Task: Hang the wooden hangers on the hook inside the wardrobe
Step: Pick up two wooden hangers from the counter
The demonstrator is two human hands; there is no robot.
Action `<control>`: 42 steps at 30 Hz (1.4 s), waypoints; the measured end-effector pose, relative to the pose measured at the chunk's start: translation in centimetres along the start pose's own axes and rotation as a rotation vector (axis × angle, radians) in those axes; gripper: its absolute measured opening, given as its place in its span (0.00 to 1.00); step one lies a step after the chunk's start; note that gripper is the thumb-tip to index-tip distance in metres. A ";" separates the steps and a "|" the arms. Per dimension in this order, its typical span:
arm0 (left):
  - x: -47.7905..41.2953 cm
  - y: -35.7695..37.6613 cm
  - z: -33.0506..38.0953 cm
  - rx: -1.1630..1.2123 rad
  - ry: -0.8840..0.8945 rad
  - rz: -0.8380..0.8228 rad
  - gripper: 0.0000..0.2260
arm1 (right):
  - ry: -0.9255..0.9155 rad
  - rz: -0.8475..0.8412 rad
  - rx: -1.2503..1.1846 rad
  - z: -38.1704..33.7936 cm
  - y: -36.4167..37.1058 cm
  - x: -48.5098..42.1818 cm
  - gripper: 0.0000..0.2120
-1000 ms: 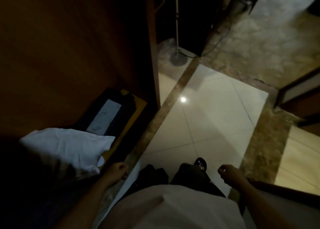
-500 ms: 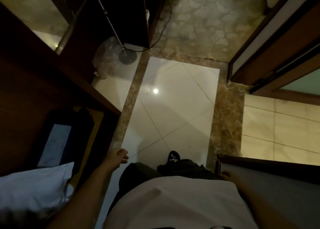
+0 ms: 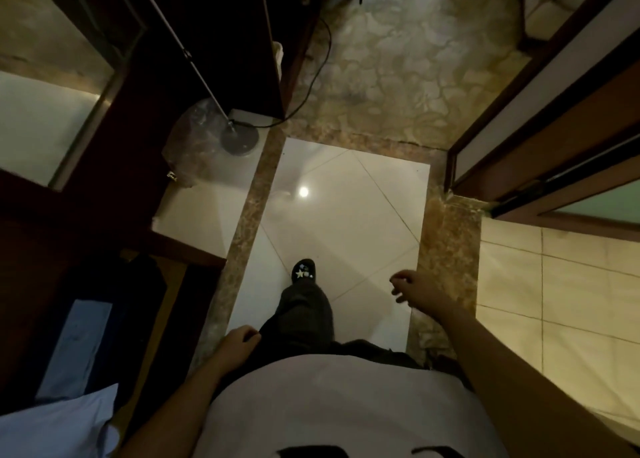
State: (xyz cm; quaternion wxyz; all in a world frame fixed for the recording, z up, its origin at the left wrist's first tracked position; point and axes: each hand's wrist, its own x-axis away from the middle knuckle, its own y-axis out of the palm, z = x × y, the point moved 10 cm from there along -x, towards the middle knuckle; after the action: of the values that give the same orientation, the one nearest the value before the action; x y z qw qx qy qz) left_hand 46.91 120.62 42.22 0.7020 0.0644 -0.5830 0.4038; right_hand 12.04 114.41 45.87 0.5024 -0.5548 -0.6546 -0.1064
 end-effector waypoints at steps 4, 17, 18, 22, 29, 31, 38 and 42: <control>-4.0 -5.6 4.6 0.012 0.027 0.003 0.11 | -0.081 0.030 -0.034 -9.0 -3.4 -4.5 0.14; -14.2 -21.0 22.8 -0.021 0.152 -0.026 0.08 | 0.115 0.081 -0.133 -11.3 -10.0 -10.9 0.11; -14.8 -21.8 24.8 0.012 0.156 -0.019 0.08 | 0.167 0.080 -0.148 -9.8 -10.4 -11.1 0.11; -17.5 -24.1 34.3 0.241 0.173 0.015 0.08 | 0.334 0.037 -0.142 -6.1 -12.4 -12.2 0.12; -21.9 -24.7 45.7 0.250 0.135 0.004 0.09 | 0.352 0.026 -0.135 -8.3 -23.2 -19.5 0.11; -22.9 -25.1 48.0 0.205 0.140 0.008 0.09 | 0.300 0.052 -0.150 -10.9 -27.5 -22.6 0.10; -26.0 -27.2 50.5 0.197 0.041 0.072 0.09 | 0.042 0.059 -0.155 -24.7 -39.6 -33.7 0.14; -28.3 -28.0 49.8 0.183 -0.048 0.074 0.08 | -0.060 0.093 -0.152 -32.4 -44.4 -38.5 0.15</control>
State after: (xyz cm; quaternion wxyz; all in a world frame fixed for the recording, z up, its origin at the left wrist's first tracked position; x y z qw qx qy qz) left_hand 26.88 60.16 43.77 0.6637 0.1164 -0.5622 0.4794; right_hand -12.15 51.94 49.84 0.4435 -0.6240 -0.6329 -0.1158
